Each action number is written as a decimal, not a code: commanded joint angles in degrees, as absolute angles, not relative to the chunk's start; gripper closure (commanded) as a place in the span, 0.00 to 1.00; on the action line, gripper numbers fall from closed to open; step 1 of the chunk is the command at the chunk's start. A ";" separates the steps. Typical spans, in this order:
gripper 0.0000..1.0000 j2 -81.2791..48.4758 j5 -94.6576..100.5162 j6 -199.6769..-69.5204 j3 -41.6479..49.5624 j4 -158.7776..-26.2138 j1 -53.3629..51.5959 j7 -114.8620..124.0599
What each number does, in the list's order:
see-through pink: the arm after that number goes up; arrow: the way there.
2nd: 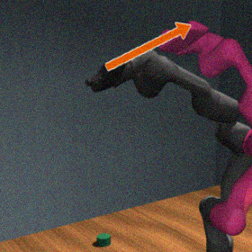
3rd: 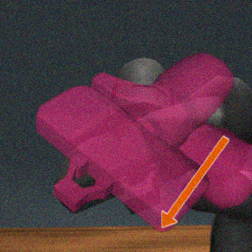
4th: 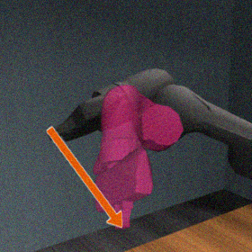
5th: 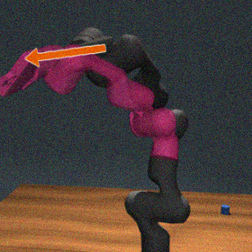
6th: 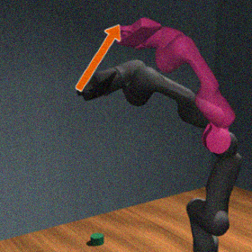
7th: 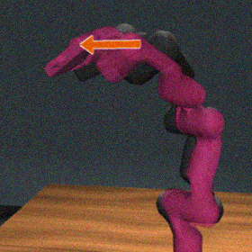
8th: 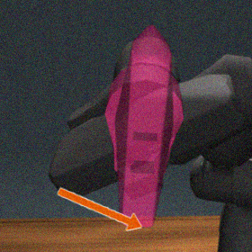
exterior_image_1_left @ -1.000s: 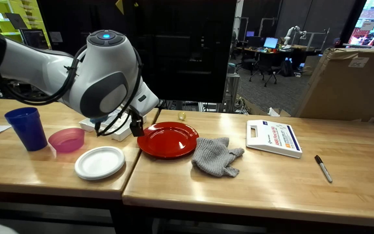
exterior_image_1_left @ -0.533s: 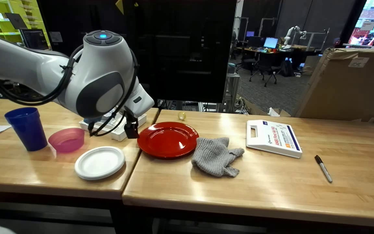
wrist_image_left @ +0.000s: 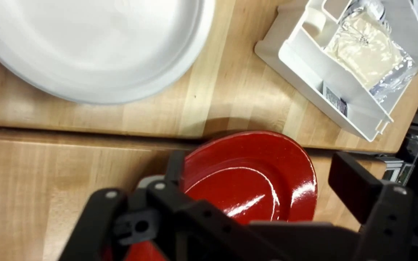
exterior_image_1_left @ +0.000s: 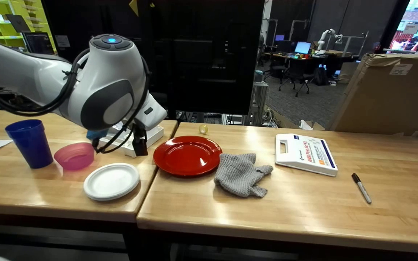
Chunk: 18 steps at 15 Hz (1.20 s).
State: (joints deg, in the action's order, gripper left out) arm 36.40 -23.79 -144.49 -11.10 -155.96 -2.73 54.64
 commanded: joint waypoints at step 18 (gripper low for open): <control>0.00 18.70 -20.29 -136.42 -10.16 -141.45 -4.61 45.13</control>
